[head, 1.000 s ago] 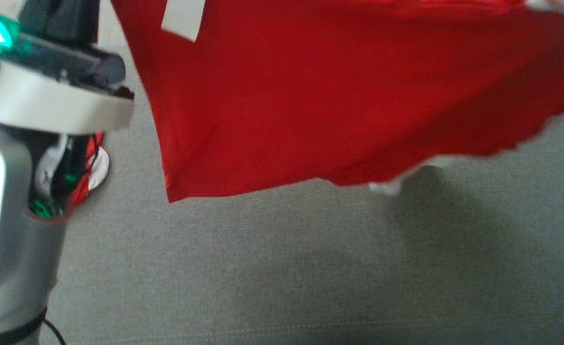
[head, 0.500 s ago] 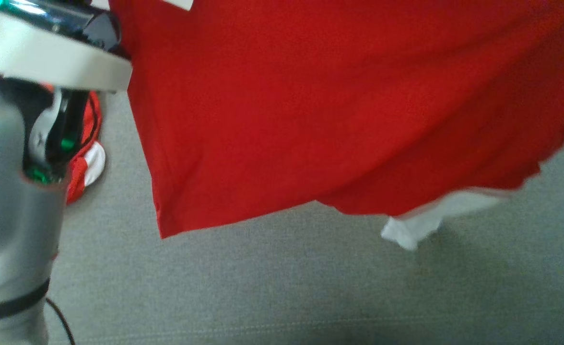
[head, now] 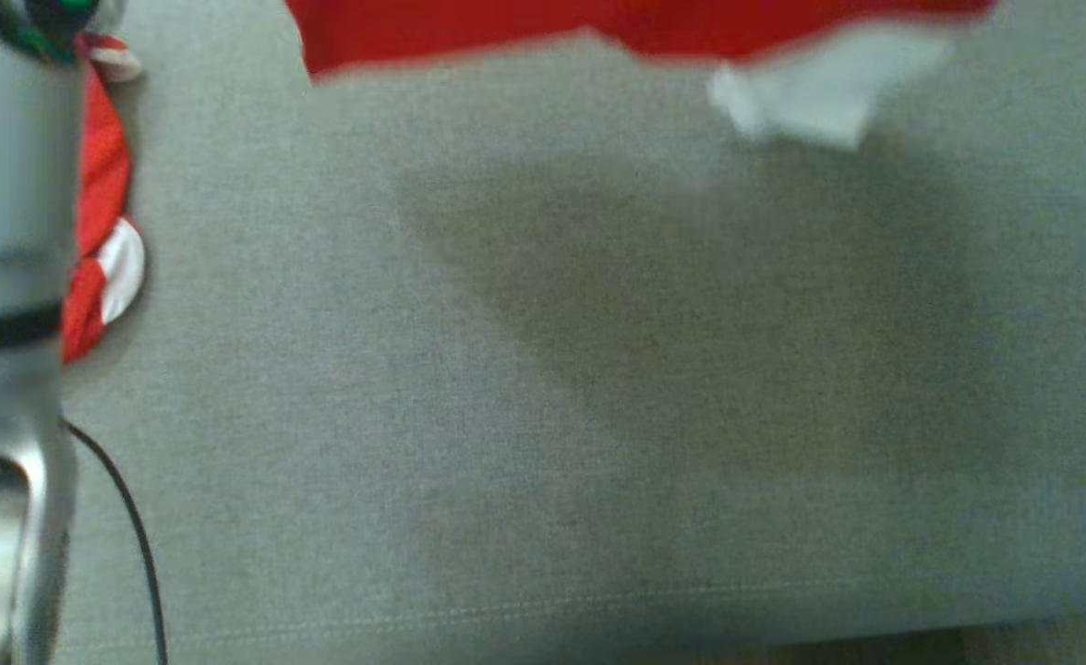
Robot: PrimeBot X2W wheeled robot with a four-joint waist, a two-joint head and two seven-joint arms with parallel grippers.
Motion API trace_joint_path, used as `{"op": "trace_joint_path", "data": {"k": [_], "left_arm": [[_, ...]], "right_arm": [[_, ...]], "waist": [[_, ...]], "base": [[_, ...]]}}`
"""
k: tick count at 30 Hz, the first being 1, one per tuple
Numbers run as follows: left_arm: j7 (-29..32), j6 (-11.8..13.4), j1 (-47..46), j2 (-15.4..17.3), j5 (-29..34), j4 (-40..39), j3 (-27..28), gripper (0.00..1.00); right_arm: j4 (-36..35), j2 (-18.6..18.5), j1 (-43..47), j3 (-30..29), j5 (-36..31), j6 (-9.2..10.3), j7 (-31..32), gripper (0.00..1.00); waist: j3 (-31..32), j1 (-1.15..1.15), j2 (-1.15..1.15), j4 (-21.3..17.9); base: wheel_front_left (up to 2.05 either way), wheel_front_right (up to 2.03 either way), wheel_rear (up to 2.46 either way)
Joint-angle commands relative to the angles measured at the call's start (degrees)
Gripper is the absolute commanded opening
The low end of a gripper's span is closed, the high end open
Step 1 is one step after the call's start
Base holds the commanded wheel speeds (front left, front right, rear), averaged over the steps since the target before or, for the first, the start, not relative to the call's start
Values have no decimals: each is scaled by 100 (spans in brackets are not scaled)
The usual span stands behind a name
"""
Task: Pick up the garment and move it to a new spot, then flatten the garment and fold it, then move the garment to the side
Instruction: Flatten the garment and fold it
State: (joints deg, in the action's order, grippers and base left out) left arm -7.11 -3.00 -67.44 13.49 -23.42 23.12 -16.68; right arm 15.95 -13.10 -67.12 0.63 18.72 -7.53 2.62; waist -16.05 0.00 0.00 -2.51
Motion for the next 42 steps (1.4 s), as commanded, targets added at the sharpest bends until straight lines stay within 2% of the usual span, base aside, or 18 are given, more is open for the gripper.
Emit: {"op": "trace_joint_path", "data": {"k": [1,7,15,24,29,33,38,42], "left_arm": [[-144,-46,-548,181,104,129,155,0],[-548,-162,-1162,61,58,1469,183,0],[-693,-312,-805,-231,-162,3250,99,0],[-768,-394,-419,-493,-397,4196,127,0],[-785,-427,221,-579,-543,4139,246,0],[-787,-441,1066,-624,-573,3780,290,0],[-787,-446,1965,-712,-651,3293,361,0],[-788,-447,2555,-646,-624,2826,357,0]], "right_arm": [[198,97,-470,142,-39,4,-207,0],[1655,335,-1322,693,32,4,-854,0],[3303,635,-1107,1055,331,4,-1281,0],[4032,712,-503,1177,749,4,-1577,0],[3872,585,516,1315,1085,4,-1683,0],[3284,426,1701,1408,1297,4,-1729,0],[2118,174,3465,1056,1418,4,-1675,0],[777,243,4870,503,1186,4,-1087,0]], "waist": [[-173,0,0,-56],[-619,0,0,-94],[-1110,0,0,-129],[-1369,0,0,-59],[-1100,0,0,36],[-708,0,0,109],[-274,0,0,291],[9,0,0,300]], "base": [[0,0,0],[0,0,0],[0,0,0],[0,0,0],[0,0,0],[0,0,0],[0,0,0],[0,0,0]]}}
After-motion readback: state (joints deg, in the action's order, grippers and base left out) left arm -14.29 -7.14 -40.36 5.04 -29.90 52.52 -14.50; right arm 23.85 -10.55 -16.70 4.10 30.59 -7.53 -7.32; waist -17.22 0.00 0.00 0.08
